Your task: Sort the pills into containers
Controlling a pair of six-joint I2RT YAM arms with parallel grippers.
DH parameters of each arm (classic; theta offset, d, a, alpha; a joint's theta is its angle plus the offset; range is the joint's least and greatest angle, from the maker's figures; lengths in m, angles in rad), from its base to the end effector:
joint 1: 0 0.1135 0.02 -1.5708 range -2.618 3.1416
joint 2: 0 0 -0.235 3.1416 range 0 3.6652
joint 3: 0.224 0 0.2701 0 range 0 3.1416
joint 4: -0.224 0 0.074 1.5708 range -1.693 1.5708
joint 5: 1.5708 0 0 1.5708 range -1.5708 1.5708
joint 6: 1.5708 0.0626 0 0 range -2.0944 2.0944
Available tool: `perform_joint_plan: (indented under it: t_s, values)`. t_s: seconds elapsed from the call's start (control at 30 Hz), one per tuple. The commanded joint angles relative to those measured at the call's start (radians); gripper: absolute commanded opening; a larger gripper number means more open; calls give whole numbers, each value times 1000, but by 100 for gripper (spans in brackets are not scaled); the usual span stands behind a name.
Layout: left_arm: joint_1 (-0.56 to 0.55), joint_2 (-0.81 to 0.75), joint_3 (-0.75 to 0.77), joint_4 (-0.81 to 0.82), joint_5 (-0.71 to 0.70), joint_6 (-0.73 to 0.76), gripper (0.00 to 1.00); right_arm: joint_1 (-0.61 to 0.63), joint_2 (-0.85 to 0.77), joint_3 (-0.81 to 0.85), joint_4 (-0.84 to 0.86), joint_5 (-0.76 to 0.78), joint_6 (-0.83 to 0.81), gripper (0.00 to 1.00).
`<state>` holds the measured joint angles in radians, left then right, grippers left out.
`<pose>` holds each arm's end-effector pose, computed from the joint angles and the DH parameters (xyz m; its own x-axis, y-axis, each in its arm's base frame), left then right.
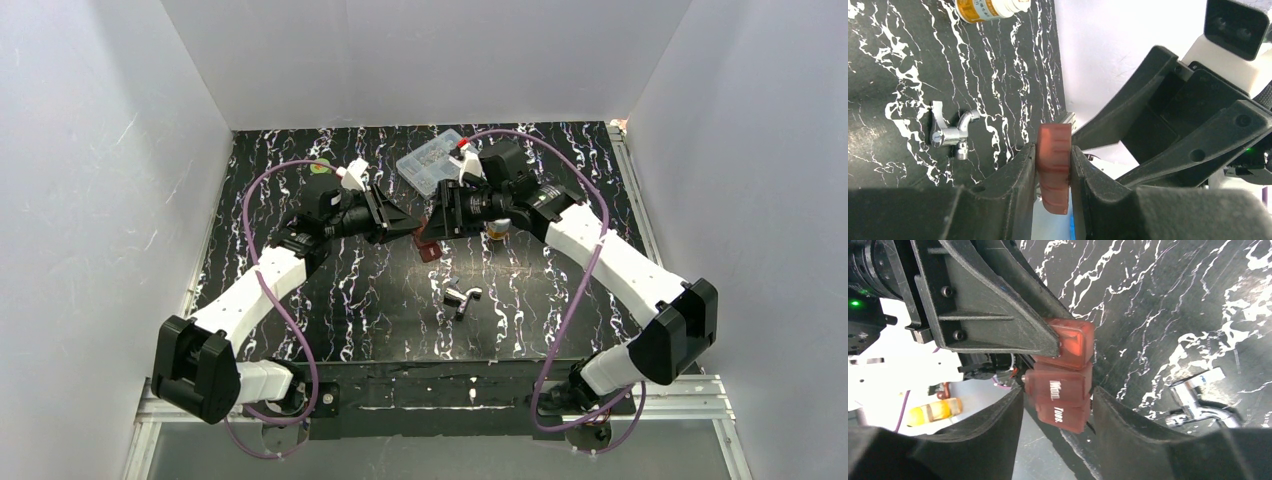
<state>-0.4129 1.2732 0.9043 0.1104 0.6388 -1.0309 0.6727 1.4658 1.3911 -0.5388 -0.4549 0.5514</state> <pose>0.2951 -0.1700 0.2674 -0.8496 -0.3796 -0.3662 0.2362 0.3471 -0.9076 0.2714 0.2514 0.3124 -0.8240 -0.0547 -0.5639 -0.4802 0.5957 0.6438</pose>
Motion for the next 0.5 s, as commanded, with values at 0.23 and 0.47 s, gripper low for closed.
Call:
perform_joint_plan:
  t_s: [0.23,0.47]
  values:
    - [11,-44,-6,-15,74,11,0,-17,-70,-39,-39,180,-6,73]
    - [14,-23,-10,-59,51,22,0,70,-97,8,-67,335,-21,86]
